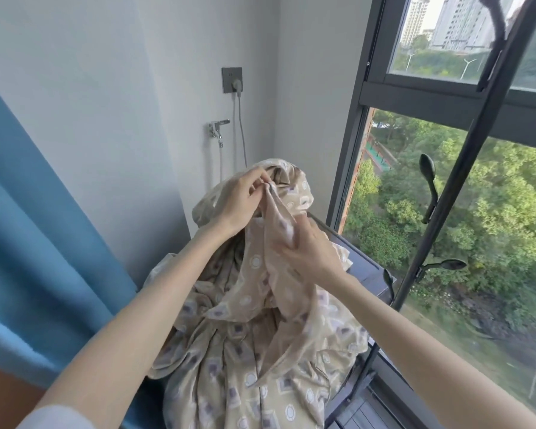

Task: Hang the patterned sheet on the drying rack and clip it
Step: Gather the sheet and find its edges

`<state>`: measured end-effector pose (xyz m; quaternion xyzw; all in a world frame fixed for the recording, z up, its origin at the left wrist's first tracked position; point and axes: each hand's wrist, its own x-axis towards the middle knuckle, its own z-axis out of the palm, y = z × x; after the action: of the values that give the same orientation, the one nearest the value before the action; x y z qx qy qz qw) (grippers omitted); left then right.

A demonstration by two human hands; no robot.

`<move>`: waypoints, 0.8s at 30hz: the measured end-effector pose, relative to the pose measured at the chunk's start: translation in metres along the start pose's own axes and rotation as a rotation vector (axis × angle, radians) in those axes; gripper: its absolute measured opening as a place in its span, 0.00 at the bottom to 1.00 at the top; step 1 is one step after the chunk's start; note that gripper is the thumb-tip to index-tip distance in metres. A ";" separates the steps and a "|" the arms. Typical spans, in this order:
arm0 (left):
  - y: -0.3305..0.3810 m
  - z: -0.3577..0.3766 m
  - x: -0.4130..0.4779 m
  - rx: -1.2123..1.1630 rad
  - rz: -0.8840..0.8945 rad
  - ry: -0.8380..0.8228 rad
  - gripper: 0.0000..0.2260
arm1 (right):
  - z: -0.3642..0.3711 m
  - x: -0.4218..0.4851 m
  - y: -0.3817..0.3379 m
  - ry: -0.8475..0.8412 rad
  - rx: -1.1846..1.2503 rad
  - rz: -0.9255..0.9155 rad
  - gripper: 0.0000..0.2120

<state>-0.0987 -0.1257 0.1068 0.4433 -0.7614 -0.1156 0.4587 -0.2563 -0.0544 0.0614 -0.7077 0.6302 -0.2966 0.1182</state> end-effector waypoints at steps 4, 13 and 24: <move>-0.017 0.002 -0.004 0.028 0.025 0.008 0.05 | -0.014 0.001 0.009 0.225 0.111 0.001 0.06; -0.054 0.064 -0.025 0.111 -0.139 -0.313 0.09 | -0.057 -0.018 0.007 0.568 0.339 -0.072 0.13; -0.082 0.100 -0.045 0.138 -0.286 -0.446 0.28 | -0.066 -0.029 0.022 0.731 0.422 -0.057 0.14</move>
<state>-0.1237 -0.1614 -0.0233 0.5400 -0.7793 -0.2219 0.2276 -0.3127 -0.0173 0.0937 -0.5333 0.5364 -0.6538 0.0210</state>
